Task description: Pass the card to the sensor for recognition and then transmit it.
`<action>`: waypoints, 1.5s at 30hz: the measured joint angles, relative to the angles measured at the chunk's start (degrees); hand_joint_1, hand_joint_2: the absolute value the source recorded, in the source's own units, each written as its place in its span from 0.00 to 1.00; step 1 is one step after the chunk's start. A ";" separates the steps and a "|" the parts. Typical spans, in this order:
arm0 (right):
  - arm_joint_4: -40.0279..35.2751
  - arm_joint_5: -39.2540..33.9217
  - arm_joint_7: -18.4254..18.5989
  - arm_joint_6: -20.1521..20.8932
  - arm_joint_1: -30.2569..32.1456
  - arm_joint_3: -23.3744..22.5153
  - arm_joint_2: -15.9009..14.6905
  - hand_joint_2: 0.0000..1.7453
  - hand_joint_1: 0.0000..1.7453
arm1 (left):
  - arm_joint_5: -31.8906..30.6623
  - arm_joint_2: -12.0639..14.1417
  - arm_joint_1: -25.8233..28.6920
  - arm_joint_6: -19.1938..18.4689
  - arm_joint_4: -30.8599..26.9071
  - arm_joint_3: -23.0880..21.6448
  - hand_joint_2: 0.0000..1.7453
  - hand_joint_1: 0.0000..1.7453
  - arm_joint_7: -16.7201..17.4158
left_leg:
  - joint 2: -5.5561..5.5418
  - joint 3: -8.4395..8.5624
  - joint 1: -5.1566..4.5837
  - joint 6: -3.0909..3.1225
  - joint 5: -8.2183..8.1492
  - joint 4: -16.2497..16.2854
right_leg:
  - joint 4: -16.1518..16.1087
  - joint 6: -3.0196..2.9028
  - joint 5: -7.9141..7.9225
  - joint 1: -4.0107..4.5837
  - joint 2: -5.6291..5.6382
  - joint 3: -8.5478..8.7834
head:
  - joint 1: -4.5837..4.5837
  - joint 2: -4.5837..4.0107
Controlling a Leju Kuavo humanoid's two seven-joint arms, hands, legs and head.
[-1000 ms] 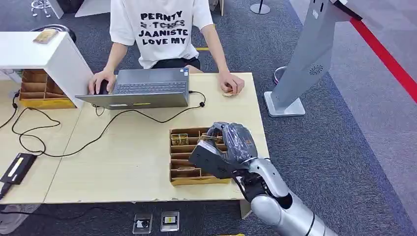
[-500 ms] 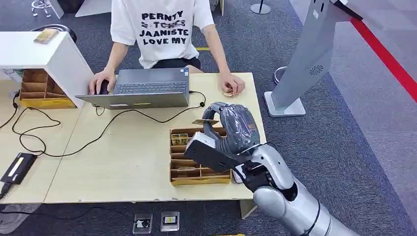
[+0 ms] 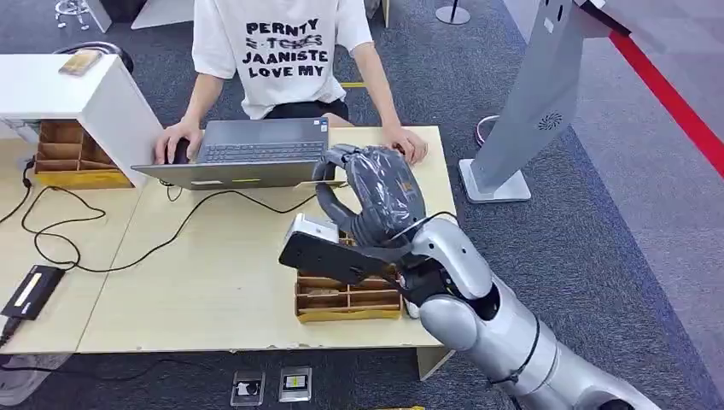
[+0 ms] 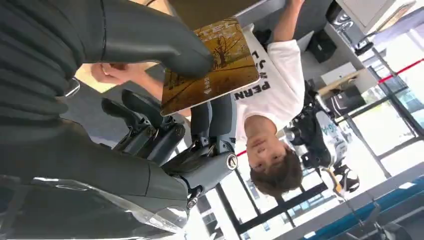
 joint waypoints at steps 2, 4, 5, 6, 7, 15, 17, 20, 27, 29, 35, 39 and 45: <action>1.14 -0.09 -0.20 0.15 -0.96 0.26 0.66 1.00 1.00 | -0.24 0.02 -0.01 -0.02 0.00 0.00 0.00 0.00 0.00 | 0.00 -0.01 0.00 0.00 0.00 0.00 | 0.01 0.00 0.00 -0.01 0.01 0.01 | 0.00 0.00; 2.58 -0.63 -0.70 0.57 -2.50 0.44 1.49 1.00 1.00 | -0.61 0.02 -0.02 -0.09 0.00 0.00 0.00 0.00 0.00 | 0.00 -0.01 0.00 0.00 0.00 0.00 | 0.00 0.00 0.00 -0.01 0.02 0.00 | 0.00 0.00; 3.48 -0.94 -0.87 0.66 -3.53 0.59 1.90 1.00 1.00 | -0.70 0.02 -0.03 -0.11 0.00 0.00 0.00 0.00 0.00 | 0.00 -0.01 0.00 0.00 0.00 0.00 | 0.01 0.00 0.00 -0.01 0.02 0.00 | 0.00 0.00; 4.31 -1.14 -1.14 0.70 -4.44 0.70 2.30 1.00 1.00 | -0.81 0.00 -0.03 -0.15 0.00 0.00 0.00 0.00 0.00 | 0.00 -0.01 0.00 0.00 0.00 0.00 | 0.00 0.00 0.00 0.00 0.02 0.00 | 0.02 0.00; 5.33 -1.42 -1.38 0.81 -5.18 0.74 2.82 1.00 1.00 | -0.87 0.00 -0.05 -0.20 0.00 0.00 0.00 0.00 0.00 | 0.00 -0.01 0.00 0.00 0.00 0.00 | 0.00 0.00 0.00 0.00 0.00 0.00 | 0.00 0.00; 16.26 -2.30 -2.38 1.73 -12.36 1.03 7.52 1.00 1.00 | -1.79 0.02 -0.14 -1.09 0.00 -0.11 0.00 0.00 -0.06 | -0.01 -0.02 0.00 -0.01 0.02 0.00 | 0.02 0.00 0.00 0.01 -0.01 -0.01 | 0.02 0.00; 19.75 -2.80 -2.43 1.57 -14.57 1.14 8.70 1.00 1.00 | -2.12 0.07 -0.14 -1.33 0.00 -0.15 0.00 0.00 -0.35 | -0.01 -0.02 0.00 -0.02 0.02 0.00 | 0.02 0.00 0.00 0.00 0.00 -0.01 | 0.00 0.00; 24.53 -3.13 -2.93 1.35 -17.17 1.14 10.17 1.00 1.00 | -2.38 0.15 -0.16 -1.53 0.00 -0.17 0.00 0.00 -0.46 | -0.01 -0.02 0.00 -0.02 0.02 0.00 | 0.02 0.00 0.00 0.00 0.00 -0.01 | 0.00 0.00; 32.75 -3.96 -2.38 0.57 -20.64 0.90 12.15 1.00 1.00 | -3.02 0.26 -0.17 -1.92 0.00 -0.44 0.00 0.00 -0.52 | -0.01 -0.02 0.00 -0.01 0.02 0.00 | 0.01 0.00 0.00 0.00 0.01 -0.02 | 0.00 0.00; 35.57 -4.26 -2.40 0.31 -21.87 0.76 12.77 1.00 1.00 | -3.15 0.35 -0.16 -1.95 0.00 -1.03 0.00 0.00 -0.52 | -0.01 -0.02 0.00 -0.01 0.02 0.00 | 0.01 0.00 0.00 0.00 0.01 -0.02 | 0.00 0.00; 43.33 -4.66 -2.47 -0.92 -24.40 0.74 14.17 1.00 1.00 | -3.50 0.57 -0.22 -2.38 0.00 -1.68 0.00 0.00 -0.52 | -0.01 -0.01 0.00 -0.02 0.02 0.00 | 0.02 -0.02 0.01 0.00 0.02 -0.03 | 0.02 0.00; 47.52 -4.07 -2.45 -2.34 -25.28 0.74 14.93 1.00 1.00 | -3.63 0.68 -0.42 -2.54 0.00 -2.38 0.00 0.00 -0.50 | -0.01 -0.01 0.00 -0.02 0.02 0.00 | 0.02 -0.02 0.01 0.00 0.02 -0.04 | 0.00 0.00; 51.96 -3.76 -2.29 -3.50 -26.02 0.74 15.61 1.00 1.00 | -3.65 0.81 -0.60 -2.62 0.00 -3.06 0.00 0.00 -0.44 | -0.01 -0.01 0.00 -0.02 0.02 0.01 | 0.01 -0.02 0.01 0.00 0.02 -0.04 | 0.00 0.00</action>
